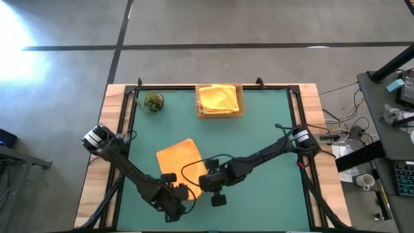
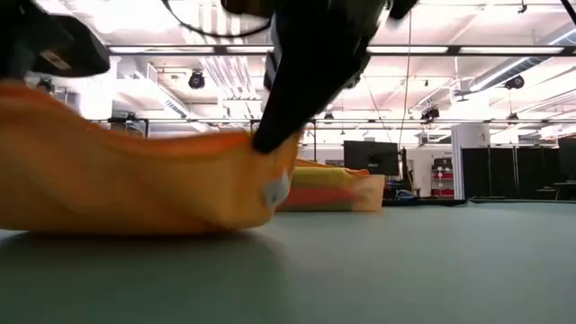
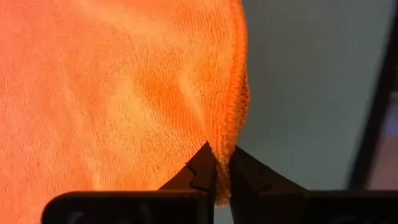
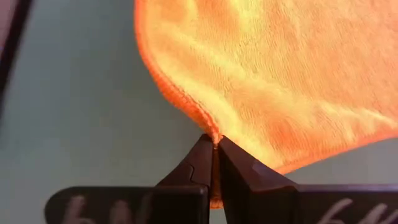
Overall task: Fold microfiber towels
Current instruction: Fold the orange microfiber towel
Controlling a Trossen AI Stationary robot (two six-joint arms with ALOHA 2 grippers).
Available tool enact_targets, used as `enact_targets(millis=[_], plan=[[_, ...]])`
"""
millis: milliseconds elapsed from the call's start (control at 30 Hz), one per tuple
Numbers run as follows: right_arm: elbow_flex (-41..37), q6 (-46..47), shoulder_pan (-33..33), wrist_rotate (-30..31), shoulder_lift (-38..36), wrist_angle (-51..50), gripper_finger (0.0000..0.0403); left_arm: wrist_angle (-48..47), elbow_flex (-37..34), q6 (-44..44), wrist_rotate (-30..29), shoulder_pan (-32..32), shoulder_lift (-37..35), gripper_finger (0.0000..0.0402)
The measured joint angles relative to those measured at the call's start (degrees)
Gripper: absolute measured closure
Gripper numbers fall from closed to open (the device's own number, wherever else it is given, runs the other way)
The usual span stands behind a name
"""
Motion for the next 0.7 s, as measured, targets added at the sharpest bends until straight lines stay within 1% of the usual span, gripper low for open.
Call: enact_targets(millis=[133,233,333,400,500,600,700], plan=[[4.2,3.7,2.0,1.1,0.0,-6.3,0.0394,0.1,1.3,-4.6,3.4,0.0,-0.9,0.0391],[7.3,6.0,3.3,4.7,0.0,-10.0,0.0394,0.0,2.4,-8.2,6.7,-0.1,-1.2,0.0391],[8.9,6.3,3.7,9.1,-0.1,-10.8,0.0394,-1.4,3.6,-9.4,8.2,-0.2,-1.2,0.0391],[9.1,6.3,3.3,11.9,-0.1,-10.7,0.0394,-4.0,4.1,-9.4,8.0,-0.2,-1.2,0.0391],[8.4,5.2,1.4,16.4,-0.1,-9.5,0.0394,-11.9,4.3,-9.4,5.6,0.4,-1.2,0.0391],[7.6,3.2,-1.2,17.0,-0.1,-8.0,0.0394,-19.0,4.3,-9.3,3.3,1.5,-1.2,0.0391],[5.4,-1.3,-3.8,17.1,-0.1,-2.1,0.0394,-25.3,3.5,-9.3,2.8,3.2,-1.2,0.0391]])
